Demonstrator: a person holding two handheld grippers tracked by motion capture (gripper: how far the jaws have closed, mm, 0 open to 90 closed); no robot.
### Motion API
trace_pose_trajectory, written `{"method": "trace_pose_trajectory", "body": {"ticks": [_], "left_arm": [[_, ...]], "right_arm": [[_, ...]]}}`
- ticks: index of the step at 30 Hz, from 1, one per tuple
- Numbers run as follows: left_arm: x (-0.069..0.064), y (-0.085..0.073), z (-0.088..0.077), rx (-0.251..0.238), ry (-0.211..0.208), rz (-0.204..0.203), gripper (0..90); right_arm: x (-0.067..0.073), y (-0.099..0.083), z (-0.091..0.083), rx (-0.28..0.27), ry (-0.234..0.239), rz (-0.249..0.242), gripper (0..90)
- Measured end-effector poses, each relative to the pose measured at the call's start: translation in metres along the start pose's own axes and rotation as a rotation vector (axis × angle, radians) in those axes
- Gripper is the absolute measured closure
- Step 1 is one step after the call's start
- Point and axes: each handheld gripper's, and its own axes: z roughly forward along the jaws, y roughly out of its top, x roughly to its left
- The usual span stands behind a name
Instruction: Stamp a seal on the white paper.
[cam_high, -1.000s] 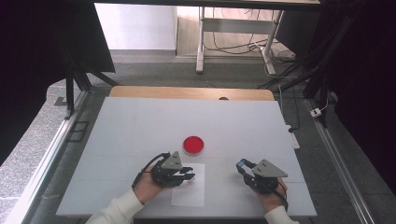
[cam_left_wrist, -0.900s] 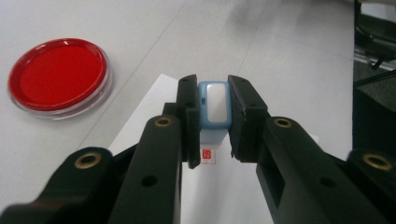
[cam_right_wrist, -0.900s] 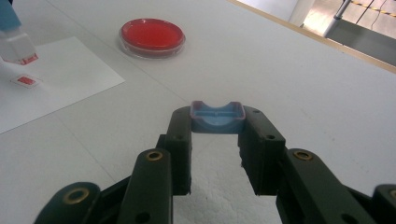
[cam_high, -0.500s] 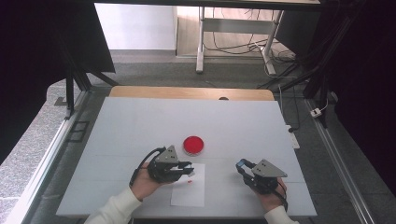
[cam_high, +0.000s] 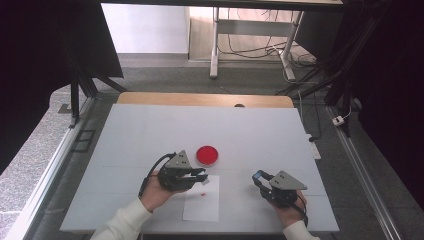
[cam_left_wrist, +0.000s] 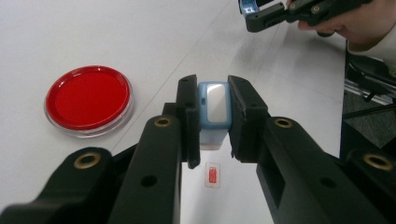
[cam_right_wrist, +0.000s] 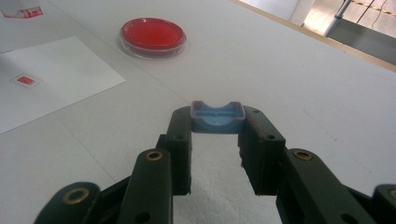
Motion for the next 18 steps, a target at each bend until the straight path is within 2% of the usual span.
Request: {"method": "trace_pose_trajectory", "body": {"ticks": [5, 8, 12, 18], "left_arm": [[0.001, 0.004, -0.001, -0.018, 0.001, -0.036, 75.1], [0.003, 0.007, -0.001, -0.02, 0.015, -0.043, 75.0], [0.007, 0.011, 0.0, -0.033, 0.025, -0.073, 74.9], [0.011, 0.01, 0.0, -0.034, 0.047, -0.078, 74.9]], "right_arm": [[0.0, 0.0, 0.0, -0.011, 0.005, 0.009, 65.2], [0.0, 0.0, -0.001, -0.009, 0.003, 0.011, 65.2], [0.0, 0.001, -0.002, -0.015, 0.009, 0.011, 65.2], [-0.001, 0.001, -0.002, -0.015, 0.009, 0.011, 65.2]]}}
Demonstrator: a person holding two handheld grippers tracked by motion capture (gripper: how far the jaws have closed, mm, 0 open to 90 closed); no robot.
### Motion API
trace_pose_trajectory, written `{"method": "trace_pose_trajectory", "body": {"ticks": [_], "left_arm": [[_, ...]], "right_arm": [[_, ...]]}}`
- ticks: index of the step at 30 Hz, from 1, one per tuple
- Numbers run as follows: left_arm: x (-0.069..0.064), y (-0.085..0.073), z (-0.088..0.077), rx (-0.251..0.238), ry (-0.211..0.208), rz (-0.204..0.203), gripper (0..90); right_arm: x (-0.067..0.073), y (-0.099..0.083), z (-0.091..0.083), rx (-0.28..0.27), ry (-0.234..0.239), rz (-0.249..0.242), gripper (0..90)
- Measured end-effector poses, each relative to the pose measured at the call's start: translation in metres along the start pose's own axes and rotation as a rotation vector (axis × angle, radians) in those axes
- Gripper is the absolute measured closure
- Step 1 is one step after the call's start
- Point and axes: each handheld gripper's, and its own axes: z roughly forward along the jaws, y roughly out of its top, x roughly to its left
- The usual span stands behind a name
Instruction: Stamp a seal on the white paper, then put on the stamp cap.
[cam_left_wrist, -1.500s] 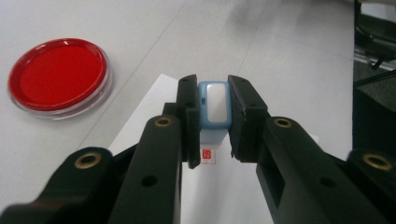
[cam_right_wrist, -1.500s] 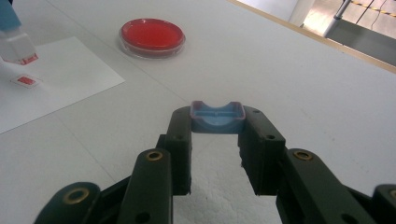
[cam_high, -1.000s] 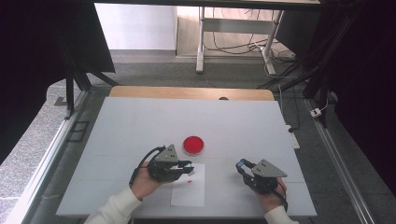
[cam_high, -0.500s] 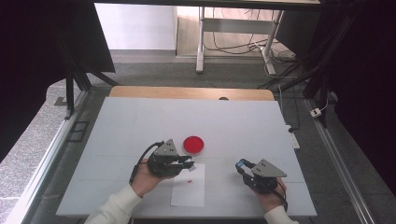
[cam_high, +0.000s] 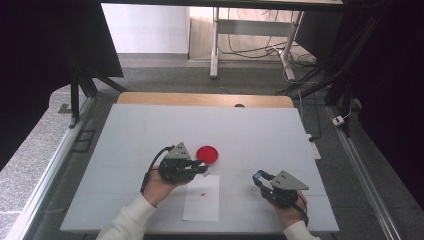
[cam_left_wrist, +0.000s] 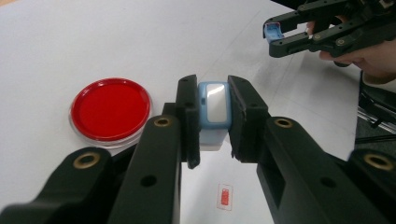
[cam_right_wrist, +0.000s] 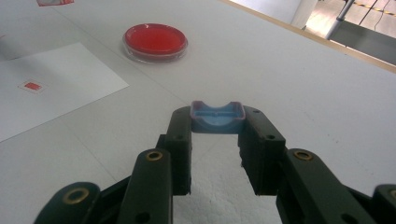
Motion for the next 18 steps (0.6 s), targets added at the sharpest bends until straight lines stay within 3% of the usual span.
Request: {"method": "trace_pose_trajectory", "body": {"ticks": [6, 18], "left_arm": [[0.0058, -0.0005, 0.0012, -0.016, -0.011, -0.021, 74.9], [0.0044, 0.0013, -0.0045, -0.059, -0.028, -0.033, 74.9]], "right_arm": [[0.0025, 0.0006, 0.0003, -0.001, 0.0, -0.003, 65.2], [0.0065, 0.0012, 0.0022, 0.003, 0.014, -0.01, 65.2]]}}
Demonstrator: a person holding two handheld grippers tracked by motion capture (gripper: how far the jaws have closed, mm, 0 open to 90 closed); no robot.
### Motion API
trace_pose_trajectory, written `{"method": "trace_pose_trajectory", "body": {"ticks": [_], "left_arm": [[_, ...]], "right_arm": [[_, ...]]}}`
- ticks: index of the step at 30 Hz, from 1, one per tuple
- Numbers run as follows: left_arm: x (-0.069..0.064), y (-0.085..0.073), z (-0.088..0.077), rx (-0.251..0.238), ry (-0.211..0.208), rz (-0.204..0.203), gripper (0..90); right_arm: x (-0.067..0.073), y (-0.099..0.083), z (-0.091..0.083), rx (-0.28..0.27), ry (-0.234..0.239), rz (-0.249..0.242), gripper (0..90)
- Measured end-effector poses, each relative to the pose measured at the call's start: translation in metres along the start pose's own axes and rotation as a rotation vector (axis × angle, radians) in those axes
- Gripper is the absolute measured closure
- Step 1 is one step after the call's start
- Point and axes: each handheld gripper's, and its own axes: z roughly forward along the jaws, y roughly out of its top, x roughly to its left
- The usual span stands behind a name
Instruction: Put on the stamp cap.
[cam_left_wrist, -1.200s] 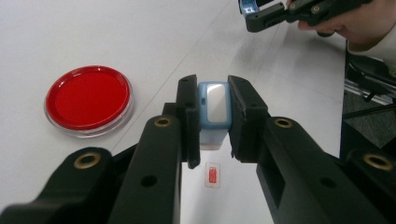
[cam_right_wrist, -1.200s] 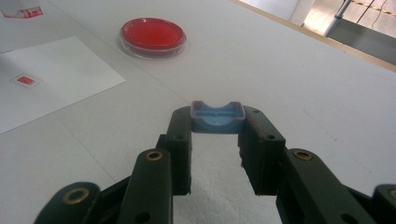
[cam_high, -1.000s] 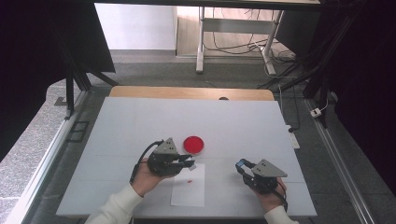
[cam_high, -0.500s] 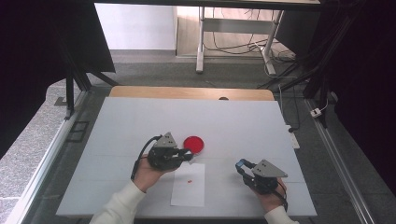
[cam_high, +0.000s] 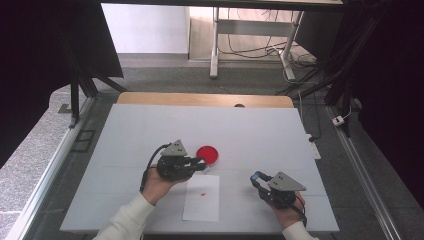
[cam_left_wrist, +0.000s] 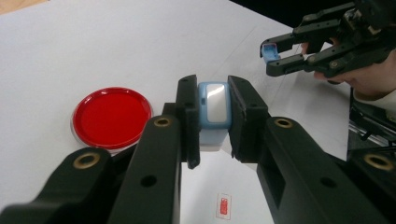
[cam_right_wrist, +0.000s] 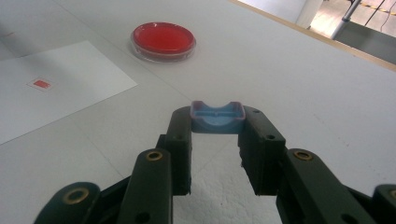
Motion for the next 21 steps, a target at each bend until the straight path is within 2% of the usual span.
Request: {"method": "trace_pose_trajectory", "body": {"ticks": [8, 21], "left_arm": [[-0.003, 0.004, -0.002, -0.013, -0.015, 0.01, 74.7], [-0.003, 0.005, -0.002, -0.024, -0.036, 0.002, 74.6]], "right_arm": [[0.004, 0.001, 0.003, 0.004, 0.014, -0.013, 65.2], [0.017, 0.006, 0.012, -0.005, 0.054, -0.028, 65.1]]}}
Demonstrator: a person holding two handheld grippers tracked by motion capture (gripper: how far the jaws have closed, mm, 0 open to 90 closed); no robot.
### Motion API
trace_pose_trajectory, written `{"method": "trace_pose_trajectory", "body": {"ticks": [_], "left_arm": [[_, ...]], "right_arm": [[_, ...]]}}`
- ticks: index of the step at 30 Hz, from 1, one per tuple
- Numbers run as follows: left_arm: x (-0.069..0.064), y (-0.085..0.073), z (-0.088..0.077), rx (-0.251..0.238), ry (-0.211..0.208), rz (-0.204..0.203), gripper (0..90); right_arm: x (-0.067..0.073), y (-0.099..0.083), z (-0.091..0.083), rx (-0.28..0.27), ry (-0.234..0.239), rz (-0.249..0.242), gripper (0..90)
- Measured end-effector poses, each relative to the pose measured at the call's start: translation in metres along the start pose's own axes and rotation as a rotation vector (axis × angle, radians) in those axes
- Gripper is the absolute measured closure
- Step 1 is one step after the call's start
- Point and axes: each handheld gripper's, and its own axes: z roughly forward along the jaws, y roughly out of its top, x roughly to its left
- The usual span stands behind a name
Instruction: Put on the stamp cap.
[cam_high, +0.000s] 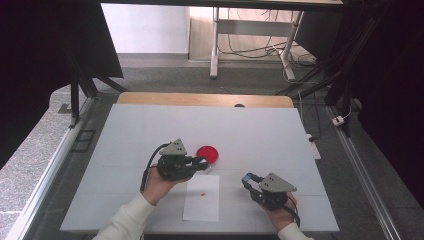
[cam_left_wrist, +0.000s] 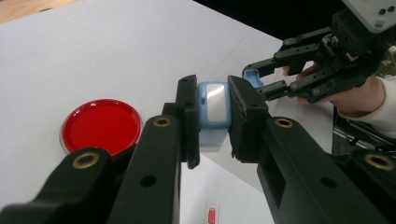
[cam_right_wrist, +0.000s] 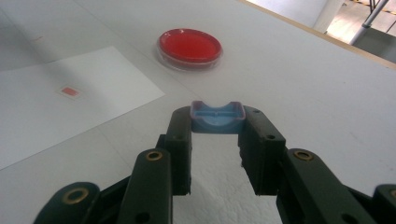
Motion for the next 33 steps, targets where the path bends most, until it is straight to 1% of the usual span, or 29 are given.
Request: {"method": "trace_pose_trajectory", "body": {"ticks": [8, 9, 11, 12, 17, 23, 24, 33], "left_arm": [[-0.001, 0.0, 0.001, 0.005, -0.005, 0.002, 74.6], [-0.001, 0.0, 0.001, 0.004, -0.005, 0.002, 74.6], [-0.001, 0.0, 0.002, 0.001, -0.005, 0.0, 74.6], [-0.002, 0.0, 0.002, 0.001, -0.006, -0.001, 74.5], [-0.002, 0.0, 0.003, 0.003, -0.009, 0.003, 74.6], [-0.003, 0.001, 0.002, 0.0, -0.01, 0.001, 74.6], [-0.003, 0.001, 0.003, -0.001, -0.011, 0.001, 74.5], [-0.004, 0.001, 0.004, -0.001, -0.018, 0.0, 74.5]], "right_arm": [[0.007, 0.003, 0.007, -0.003, 0.023, -0.002, 65.1], [0.007, 0.004, 0.007, 0.0, 0.017, -0.007, 65.1], [0.008, 0.004, 0.01, -0.009, 0.029, -0.006, 65.1], [0.009, 0.005, 0.01, 0.001, 0.023, -0.006, 65.1], [0.013, 0.007, 0.014, -0.007, 0.039, -0.01, 65.1], [0.016, 0.008, 0.018, -0.004, 0.044, -0.014, 65.1], [0.016, 0.009, 0.019, -0.002, 0.039, -0.015, 65.1], [0.021, 0.012, 0.023, -0.015, 0.049, -0.011, 65.1]]}}
